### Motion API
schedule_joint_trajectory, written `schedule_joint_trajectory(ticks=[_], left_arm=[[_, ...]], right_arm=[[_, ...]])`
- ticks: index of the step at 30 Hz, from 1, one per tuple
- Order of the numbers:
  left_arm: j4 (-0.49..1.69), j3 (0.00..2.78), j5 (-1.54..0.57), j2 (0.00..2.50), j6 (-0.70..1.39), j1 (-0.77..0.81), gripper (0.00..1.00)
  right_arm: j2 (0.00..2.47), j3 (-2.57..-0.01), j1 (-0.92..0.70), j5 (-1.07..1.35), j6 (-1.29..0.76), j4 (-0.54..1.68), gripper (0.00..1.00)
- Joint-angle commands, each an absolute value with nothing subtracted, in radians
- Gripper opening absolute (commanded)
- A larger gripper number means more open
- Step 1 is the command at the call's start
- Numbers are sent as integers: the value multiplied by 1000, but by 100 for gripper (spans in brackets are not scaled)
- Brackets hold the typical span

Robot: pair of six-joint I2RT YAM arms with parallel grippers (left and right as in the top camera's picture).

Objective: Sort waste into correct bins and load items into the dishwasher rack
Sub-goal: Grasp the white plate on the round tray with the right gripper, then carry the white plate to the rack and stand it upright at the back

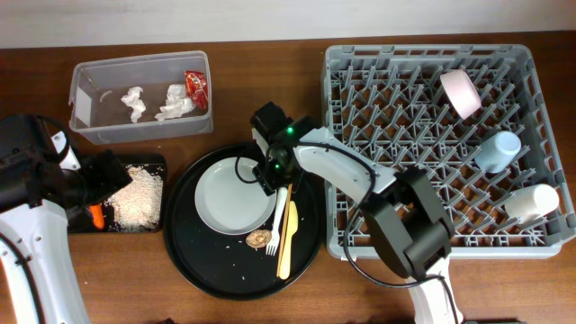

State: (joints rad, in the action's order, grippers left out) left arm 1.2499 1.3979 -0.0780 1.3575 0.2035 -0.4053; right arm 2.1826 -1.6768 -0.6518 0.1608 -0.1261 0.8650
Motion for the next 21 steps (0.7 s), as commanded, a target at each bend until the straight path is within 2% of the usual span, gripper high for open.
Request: schedule_joint_trajectory(ticks=[1, 2, 3, 4, 6, 10, 15, 19, 21], left_arm=[[1251, 1401, -81, 1349, 216, -409, 99], [1251, 1401, -82, 1349, 216, -409, 99], [1251, 1401, -81, 1349, 216, -409, 99], [1251, 1401, -81, 1349, 216, -409, 99], [1251, 1401, -81, 1349, 216, -409, 99], [1251, 1401, -81, 1349, 216, -409, 99], [1251, 1401, -81, 1349, 216, -409, 99], [1251, 1401, -81, 1349, 216, -409, 99], [1251, 1401, -82, 1349, 216, -409, 99]], right_arm=[[2219, -1679, -663, 184, -141, 847, 63], [2225, -1679, -665, 184, -141, 847, 59], [2232, -1679, -671, 184, -140, 846, 49], [2234, -1678, -678, 184, -140, 842, 36], [2234, -1678, -689, 184, -141, 834, 4], [2214, -1708, -686, 182, -162, 870, 4], [2089, -1885, -660, 9, -167, 985, 4], [1943, -2036, -588, -316, -174, 1106, 4], [1849, -2070, -516, -638, -235, 1158, 4]])
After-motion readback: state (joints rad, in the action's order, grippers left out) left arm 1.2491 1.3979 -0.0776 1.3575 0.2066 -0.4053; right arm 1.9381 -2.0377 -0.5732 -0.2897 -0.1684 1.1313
